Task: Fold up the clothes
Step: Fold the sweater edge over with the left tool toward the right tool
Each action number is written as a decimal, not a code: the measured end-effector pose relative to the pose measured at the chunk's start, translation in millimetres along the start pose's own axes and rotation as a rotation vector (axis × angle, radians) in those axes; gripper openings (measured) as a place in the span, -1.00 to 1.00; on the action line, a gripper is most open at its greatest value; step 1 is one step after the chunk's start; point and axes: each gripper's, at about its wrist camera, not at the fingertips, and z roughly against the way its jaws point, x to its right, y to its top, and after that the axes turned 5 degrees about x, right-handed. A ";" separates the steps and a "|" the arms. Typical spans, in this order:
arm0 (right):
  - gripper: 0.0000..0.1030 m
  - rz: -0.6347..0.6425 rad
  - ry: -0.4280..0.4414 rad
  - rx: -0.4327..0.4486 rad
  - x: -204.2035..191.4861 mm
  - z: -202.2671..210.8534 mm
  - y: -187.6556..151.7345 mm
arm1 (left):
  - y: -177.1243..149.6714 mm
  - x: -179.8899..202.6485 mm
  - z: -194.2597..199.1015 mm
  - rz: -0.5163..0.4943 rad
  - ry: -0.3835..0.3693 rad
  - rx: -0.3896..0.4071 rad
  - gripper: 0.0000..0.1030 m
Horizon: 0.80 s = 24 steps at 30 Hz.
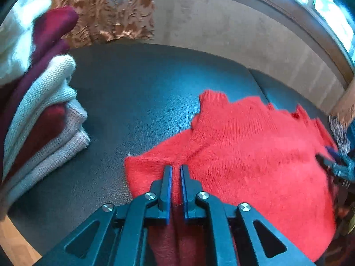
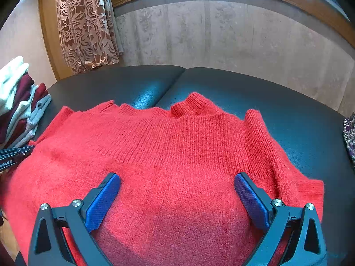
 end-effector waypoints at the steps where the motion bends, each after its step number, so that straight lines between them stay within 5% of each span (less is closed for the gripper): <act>1: 1.00 0.000 0.000 0.000 -0.2 0.0 0.0 | 0.1 -5.4 3.0 0.037 -0.015 0.000 -0.81; 8: 1.00 -0.003 0.001 0.001 -0.3 1.6 -0.3 | -5.9 -43.2 36.7 0.150 0.028 0.001 -0.59; 11: 1.00 -0.004 0.003 0.003 -0.4 2.3 0.1 | -11.5 -60.0 44.8 0.218 -0.078 -0.033 -0.41; 15: 1.00 -0.004 0.002 0.004 -0.7 2.9 0.3 | -12.1 -78.2 43.2 0.310 -0.206 -0.073 0.09; 21: 1.00 -0.005 0.004 0.004 -0.3 5.0 0.5 | -10.2 -71.6 15.3 0.353 -0.330 -0.137 0.25; 24: 1.00 -0.007 0.008 0.007 0.4 6.0 0.2 | -13.7 -60.6 8.9 0.291 -0.336 -0.162 0.28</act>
